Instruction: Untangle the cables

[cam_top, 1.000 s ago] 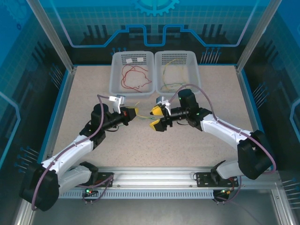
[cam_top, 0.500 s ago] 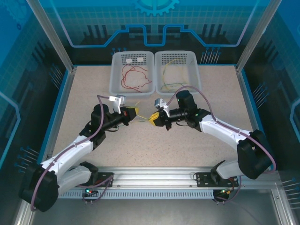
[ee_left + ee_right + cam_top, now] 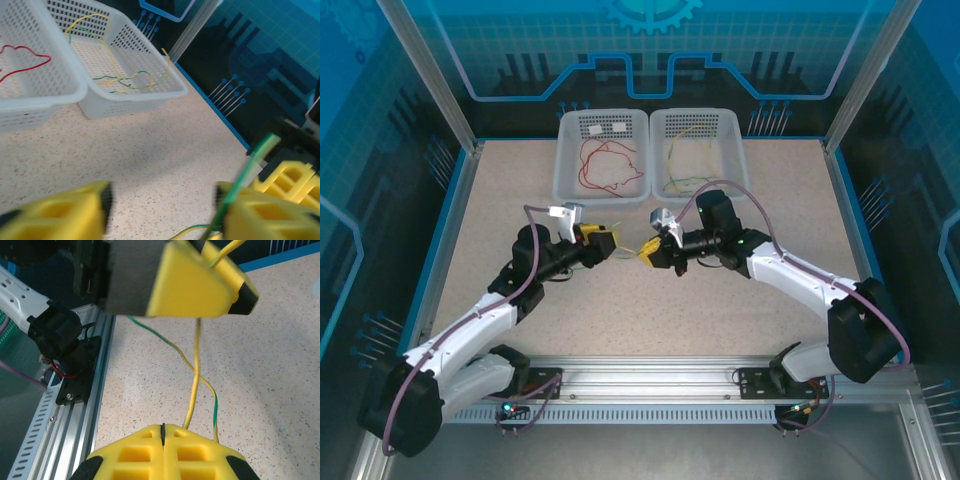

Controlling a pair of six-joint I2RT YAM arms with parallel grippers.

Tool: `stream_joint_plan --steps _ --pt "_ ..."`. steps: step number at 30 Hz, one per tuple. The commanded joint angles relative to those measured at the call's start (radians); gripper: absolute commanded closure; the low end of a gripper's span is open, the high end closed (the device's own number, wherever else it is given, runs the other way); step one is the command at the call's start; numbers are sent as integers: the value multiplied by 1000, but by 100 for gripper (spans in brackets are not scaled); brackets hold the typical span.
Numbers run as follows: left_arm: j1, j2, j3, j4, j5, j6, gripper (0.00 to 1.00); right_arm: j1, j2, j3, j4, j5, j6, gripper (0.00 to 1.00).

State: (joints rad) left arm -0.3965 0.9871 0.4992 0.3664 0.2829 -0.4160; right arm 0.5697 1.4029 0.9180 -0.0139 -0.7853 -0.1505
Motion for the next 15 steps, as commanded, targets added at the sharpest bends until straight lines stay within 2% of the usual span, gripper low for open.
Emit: stream_joint_plan --steps 1,2,3,7,12,15 --pt "1 -35 -31 27 -93 11 21 -22 21 66 -48 6 52 100" --pt "1 -44 -38 27 -116 11 20 -29 29 75 -49 7 61 100" --pt "1 -56 -47 30 -145 9 10 -38 36 81 -45 11 73 100" --pt "1 -127 -91 28 -258 5 4 -79 39 101 -15 24 143 100" --pt "1 -233 -144 43 -297 14 3 -129 40 158 -32 104 185 100" --pt "-1 -276 -149 45 -241 40 7 -184 52 202 -7 163 246 100"
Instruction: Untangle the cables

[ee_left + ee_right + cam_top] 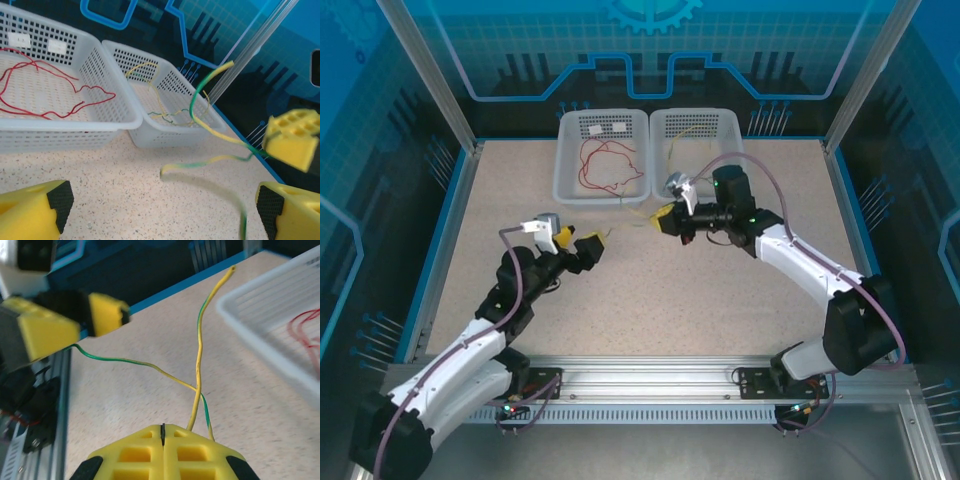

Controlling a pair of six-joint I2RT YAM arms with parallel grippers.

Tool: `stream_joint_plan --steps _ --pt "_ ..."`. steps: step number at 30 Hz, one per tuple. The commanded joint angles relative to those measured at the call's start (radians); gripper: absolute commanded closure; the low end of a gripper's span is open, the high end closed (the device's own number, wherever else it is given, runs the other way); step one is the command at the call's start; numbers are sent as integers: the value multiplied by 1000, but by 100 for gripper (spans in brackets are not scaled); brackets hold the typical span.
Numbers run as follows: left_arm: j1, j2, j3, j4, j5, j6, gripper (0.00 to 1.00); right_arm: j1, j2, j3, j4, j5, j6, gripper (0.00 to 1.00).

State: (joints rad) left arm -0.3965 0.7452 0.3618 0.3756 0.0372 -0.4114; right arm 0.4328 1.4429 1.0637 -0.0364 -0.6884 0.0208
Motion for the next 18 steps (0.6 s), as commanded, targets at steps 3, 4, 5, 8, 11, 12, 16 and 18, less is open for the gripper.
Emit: stream_joint_plan --steps 3,4,5,8,11,12,16,18 --pt "-20 -18 34 -11 93 70 8 -126 65 140 18 211 183 100" --pt "-41 -8 46 -15 110 87 7 -146 94 177 -2 264 204 100" --pt "-75 3 56 -17 117 111 8 -171 127 218 -19 323 232 100" --pt "-210 39 78 -5 95 209 8 -244 252 341 -29 400 321 100" --pt "-307 81 93 4 48 272 7 -301 403 498 -79 437 391 100" --pt "-319 97 96 11 45 274 7 -315 458 567 -125 460 404 100" --pt "-330 134 94 22 12 255 8 -342 678 845 -300 492 431 100" --pt "-330 145 83 29 -22 250 8 -340 765 946 -360 484 426 100"
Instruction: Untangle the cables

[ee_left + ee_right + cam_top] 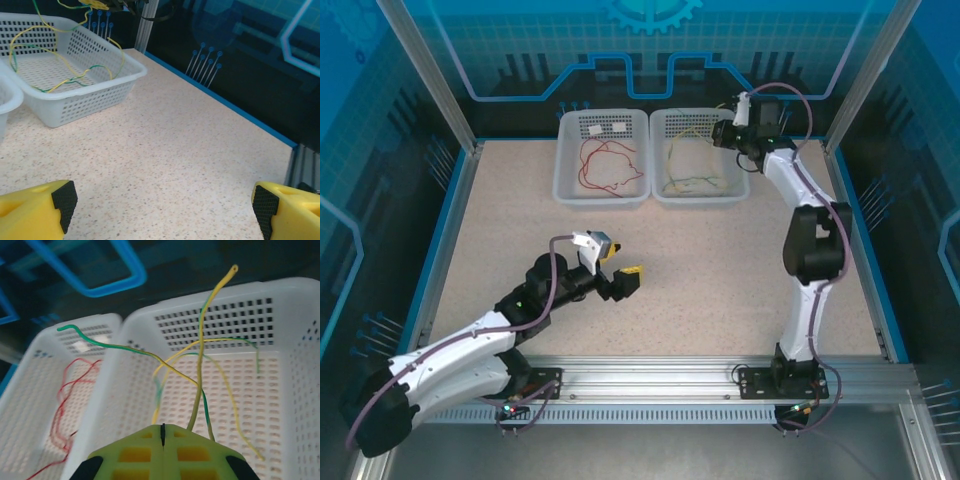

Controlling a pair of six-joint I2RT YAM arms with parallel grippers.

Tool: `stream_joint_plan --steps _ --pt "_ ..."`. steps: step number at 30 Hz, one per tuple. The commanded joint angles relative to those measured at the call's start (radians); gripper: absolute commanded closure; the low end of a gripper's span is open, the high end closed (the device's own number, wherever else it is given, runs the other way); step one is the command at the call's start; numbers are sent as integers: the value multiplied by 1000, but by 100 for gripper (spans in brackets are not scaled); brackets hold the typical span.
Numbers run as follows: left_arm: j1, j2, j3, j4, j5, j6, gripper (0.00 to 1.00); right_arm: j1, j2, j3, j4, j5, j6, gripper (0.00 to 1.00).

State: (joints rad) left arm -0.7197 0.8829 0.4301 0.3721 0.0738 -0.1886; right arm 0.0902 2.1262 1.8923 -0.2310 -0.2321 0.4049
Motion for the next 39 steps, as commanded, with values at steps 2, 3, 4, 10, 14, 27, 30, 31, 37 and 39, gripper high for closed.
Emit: stream_joint_plan --steps 2,3,4,10,14,27,30,31,37,39 --pt "-6 14 10 33 -79 26 8 5 132 167 -194 25 43 100" --pt "-7 16 9 33 -87 27 8 5 145 173 -197 19 45 100" --pt "-7 20 7 35 -98 26 8 8 152 170 -194 19 46 100" --pt "-6 62 12 41 -147 36 8 19 162 154 -215 59 32 92" --pt "-6 86 23 54 -163 36 7 29 120 147 -237 77 11 56" --pt "67 70 -37 96 -750 30 1 234 -507 -408 -4 475 -219 16" --pt "114 58 -68 123 -829 111 1 264 -708 -734 244 482 -249 0" --pt "141 57 -78 132 -816 124 1 251 -749 -803 282 430 -238 0" --pt "243 82 -86 130 -732 48 1 173 -679 -750 161 324 -188 6" --pt "243 111 -76 150 -700 47 1 163 -632 -712 180 251 -214 10"
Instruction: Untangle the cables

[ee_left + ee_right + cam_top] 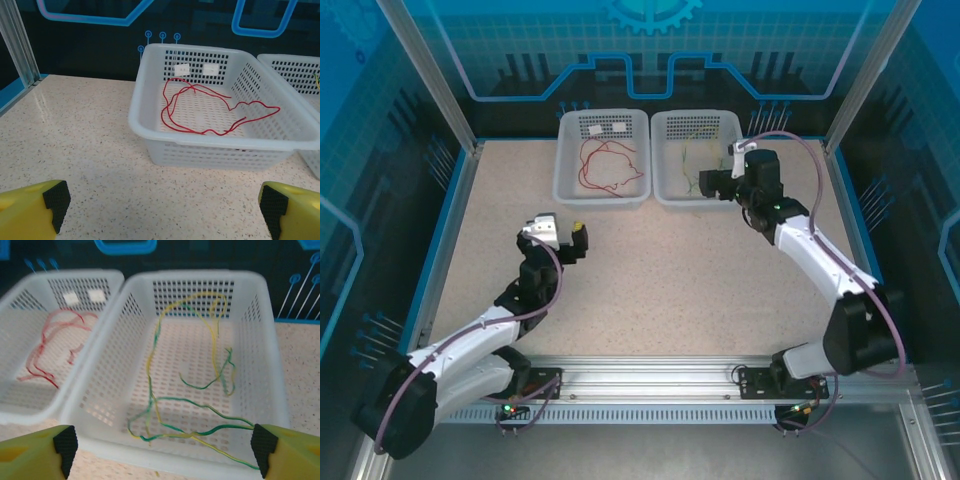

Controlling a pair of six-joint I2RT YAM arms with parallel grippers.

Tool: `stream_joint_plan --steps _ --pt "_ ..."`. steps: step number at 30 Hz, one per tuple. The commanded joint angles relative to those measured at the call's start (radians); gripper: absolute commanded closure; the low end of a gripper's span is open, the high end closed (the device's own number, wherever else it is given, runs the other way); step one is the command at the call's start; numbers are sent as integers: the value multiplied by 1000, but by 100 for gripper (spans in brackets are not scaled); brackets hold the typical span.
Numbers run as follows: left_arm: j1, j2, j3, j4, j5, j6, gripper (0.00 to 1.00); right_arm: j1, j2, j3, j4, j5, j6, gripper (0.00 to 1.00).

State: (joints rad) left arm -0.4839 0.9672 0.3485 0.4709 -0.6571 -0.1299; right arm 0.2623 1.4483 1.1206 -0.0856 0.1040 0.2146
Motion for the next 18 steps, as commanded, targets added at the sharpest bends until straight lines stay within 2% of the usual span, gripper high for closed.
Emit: stream_joint_plan --steps 1,4,7,8,11,13,16,18 --pt "8 43 18 47 52 -13 1 -9 74 89 39 -111 -26 10" --pt "8 82 55 19 108 -30 1 -9 173 231 31 -242 -40 21" --pt "7 101 70 22 173 -48 1 -19 331 458 -30 -436 -1 18" --pt "7 105 75 22 193 -52 1 -29 403 561 -75 -493 40 15" --pt "9 90 99 -28 224 -67 1 -63 612 868 -292 -453 257 9" --pt "9 71 104 -60 234 -78 1 -97 732 1021 -391 -531 401 9" --pt "11 38 94 -92 252 -88 1 -126 802 1043 -351 -606 559 12" --pt "12 12 87 -113 261 -90 1 -118 775 1013 -330 -584 526 12"
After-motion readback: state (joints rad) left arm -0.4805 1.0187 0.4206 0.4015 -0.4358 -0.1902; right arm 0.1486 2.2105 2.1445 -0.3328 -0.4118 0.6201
